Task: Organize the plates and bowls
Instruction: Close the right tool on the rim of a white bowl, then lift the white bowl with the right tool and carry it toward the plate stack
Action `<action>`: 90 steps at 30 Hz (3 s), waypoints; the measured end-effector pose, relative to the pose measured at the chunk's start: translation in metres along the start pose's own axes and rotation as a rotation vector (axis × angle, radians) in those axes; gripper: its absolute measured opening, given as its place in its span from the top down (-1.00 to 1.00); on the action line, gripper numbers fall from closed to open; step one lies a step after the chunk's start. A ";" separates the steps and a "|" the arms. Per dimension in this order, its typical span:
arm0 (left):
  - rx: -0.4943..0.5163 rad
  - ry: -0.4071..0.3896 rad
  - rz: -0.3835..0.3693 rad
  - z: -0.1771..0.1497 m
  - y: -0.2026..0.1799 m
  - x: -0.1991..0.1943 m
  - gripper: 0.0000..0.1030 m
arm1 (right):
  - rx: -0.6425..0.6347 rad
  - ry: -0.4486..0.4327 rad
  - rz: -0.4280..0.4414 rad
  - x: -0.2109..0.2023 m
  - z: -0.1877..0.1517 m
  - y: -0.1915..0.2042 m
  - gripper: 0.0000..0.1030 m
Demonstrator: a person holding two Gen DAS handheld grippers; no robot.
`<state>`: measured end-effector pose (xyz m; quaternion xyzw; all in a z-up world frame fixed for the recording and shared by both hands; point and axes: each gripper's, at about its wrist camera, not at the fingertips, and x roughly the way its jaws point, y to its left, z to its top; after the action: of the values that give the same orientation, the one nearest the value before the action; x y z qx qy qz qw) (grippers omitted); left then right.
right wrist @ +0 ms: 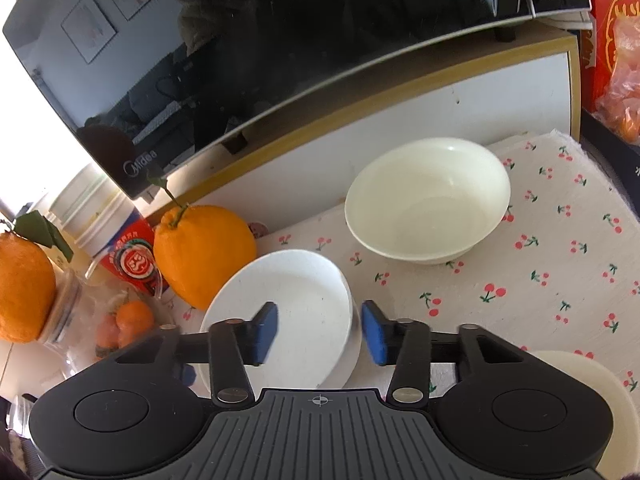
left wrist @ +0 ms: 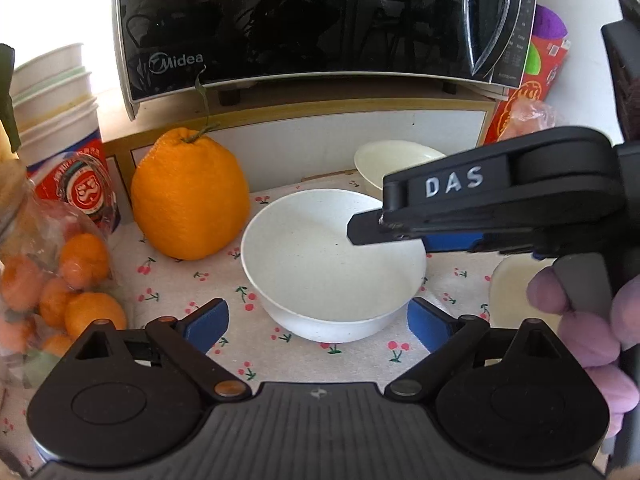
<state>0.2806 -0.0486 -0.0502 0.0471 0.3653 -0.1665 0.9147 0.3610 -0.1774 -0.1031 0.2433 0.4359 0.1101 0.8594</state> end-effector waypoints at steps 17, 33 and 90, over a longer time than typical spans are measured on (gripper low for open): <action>-0.031 -0.035 -0.027 0.000 0.000 -0.002 -0.65 | -0.060 -0.013 0.011 -0.011 -0.004 0.001 0.65; 0.042 -0.079 -0.021 0.002 -0.014 -0.039 -0.65 | -0.155 -0.058 0.013 -0.059 -0.005 0.019 0.65; 0.149 -0.070 -0.182 -0.063 -0.113 -0.154 -0.65 | -0.213 -0.063 -0.065 -0.254 -0.087 -0.007 0.65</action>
<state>0.0964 -0.0998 0.0132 0.0756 0.3225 -0.2769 0.9020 0.1399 -0.2571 0.0269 0.1396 0.4023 0.1201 0.8968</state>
